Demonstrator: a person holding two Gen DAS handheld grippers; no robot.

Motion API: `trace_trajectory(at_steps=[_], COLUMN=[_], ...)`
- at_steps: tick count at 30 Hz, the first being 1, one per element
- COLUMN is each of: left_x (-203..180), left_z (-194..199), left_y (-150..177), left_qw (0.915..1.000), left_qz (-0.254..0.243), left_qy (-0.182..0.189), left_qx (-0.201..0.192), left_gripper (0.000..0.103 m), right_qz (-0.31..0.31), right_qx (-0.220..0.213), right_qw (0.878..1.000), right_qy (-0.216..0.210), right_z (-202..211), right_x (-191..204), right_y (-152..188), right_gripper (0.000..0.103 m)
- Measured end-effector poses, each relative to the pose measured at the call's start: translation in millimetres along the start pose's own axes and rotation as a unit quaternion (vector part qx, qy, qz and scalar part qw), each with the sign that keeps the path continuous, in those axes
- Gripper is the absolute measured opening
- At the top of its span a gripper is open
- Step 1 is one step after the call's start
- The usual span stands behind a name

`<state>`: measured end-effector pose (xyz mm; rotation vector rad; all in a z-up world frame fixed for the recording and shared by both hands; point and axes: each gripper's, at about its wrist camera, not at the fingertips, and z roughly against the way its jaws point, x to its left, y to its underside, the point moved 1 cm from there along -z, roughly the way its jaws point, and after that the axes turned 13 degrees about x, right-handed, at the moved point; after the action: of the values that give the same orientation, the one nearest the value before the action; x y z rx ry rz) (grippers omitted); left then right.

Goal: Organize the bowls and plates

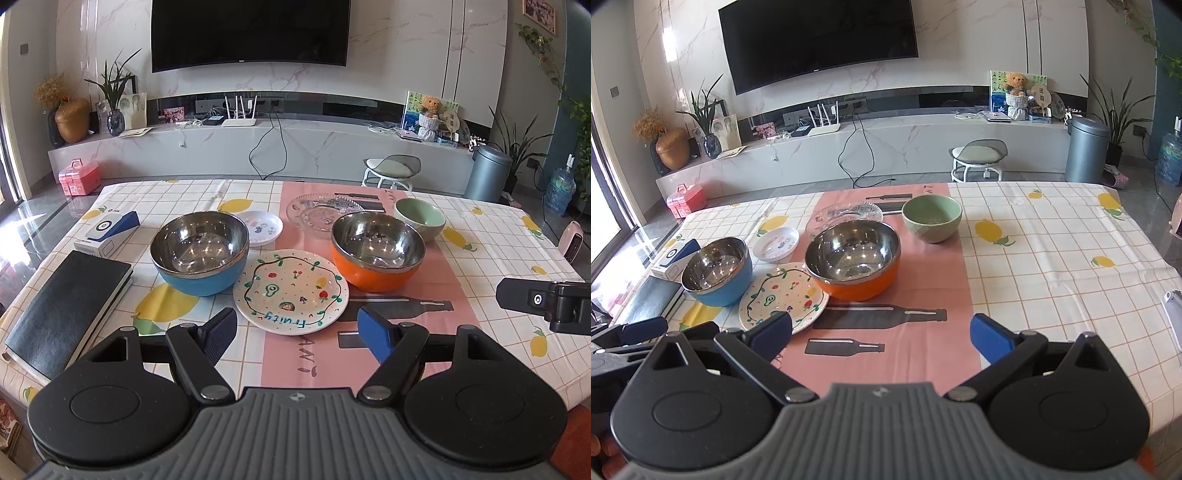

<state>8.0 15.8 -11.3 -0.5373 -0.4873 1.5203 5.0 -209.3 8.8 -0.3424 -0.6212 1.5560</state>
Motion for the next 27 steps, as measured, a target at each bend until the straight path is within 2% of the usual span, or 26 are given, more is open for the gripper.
trace_trajectory(at_steps=[27], left_x=[6.1], left_z=[-1.8], left_y=[2.9], left_qw=[0.9999], left_qz=[0.011], left_qy=[0.005], left_qx=[0.005], left_gripper=[0.088], right_qz=[0.005], right_qx=[0.008], right_qw=[1.0], right_qy=[-0.008], right_z=[-5.7], right_x=[5.0], right_y=[1.8], right_gripper=[0.101])
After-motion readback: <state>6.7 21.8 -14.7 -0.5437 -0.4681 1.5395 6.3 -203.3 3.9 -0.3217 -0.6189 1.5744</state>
